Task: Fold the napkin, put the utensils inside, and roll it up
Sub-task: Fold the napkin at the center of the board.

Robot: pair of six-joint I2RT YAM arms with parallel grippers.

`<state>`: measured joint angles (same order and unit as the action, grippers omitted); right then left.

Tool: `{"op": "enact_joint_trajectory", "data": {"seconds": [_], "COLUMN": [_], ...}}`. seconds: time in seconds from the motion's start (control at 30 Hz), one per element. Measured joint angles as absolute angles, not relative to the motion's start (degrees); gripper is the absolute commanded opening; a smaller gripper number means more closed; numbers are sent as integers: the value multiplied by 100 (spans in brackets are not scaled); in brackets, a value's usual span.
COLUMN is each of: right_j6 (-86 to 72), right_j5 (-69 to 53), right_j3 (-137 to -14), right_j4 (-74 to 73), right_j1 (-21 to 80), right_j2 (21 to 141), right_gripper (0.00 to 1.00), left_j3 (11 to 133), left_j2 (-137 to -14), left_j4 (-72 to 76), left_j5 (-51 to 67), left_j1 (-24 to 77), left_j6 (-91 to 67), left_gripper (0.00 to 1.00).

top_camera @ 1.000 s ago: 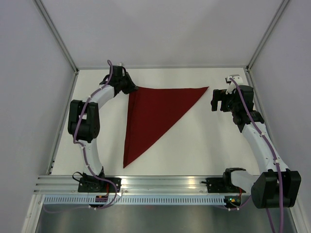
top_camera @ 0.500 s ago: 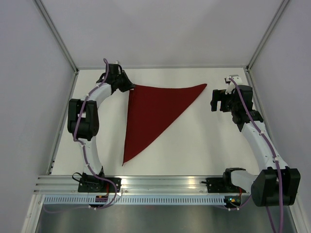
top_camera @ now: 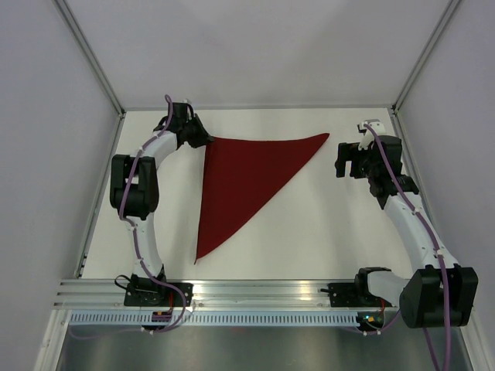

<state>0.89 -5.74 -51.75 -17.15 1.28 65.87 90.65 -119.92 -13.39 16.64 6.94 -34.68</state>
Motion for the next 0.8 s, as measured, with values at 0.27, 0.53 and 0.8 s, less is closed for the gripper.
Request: {"op": "enact_joint_trajectory", "data": {"seconds": [0.27,0.53,0.8], "right_j6": [91,110,132], "right_j5": [-574,-574,-631], "right_j3": [-5175,-5175,-5177], "right_j4": [-1717,-1717,-1726], "right_j1": [128,128,128], "right_j2": [6648,6650,6665], "right_gripper": [98,98,98], "left_j3": [9231,9292,9402], "left_j2": [-12154,-12337,-12499], "left_j4": [-1365,-1380,-1431], "left_j5": [1684,1691,1629], "left_j1": [644,607,563], "left_j6": [-3433,-3400,-3271], "left_gripper": [2,2,57]}}
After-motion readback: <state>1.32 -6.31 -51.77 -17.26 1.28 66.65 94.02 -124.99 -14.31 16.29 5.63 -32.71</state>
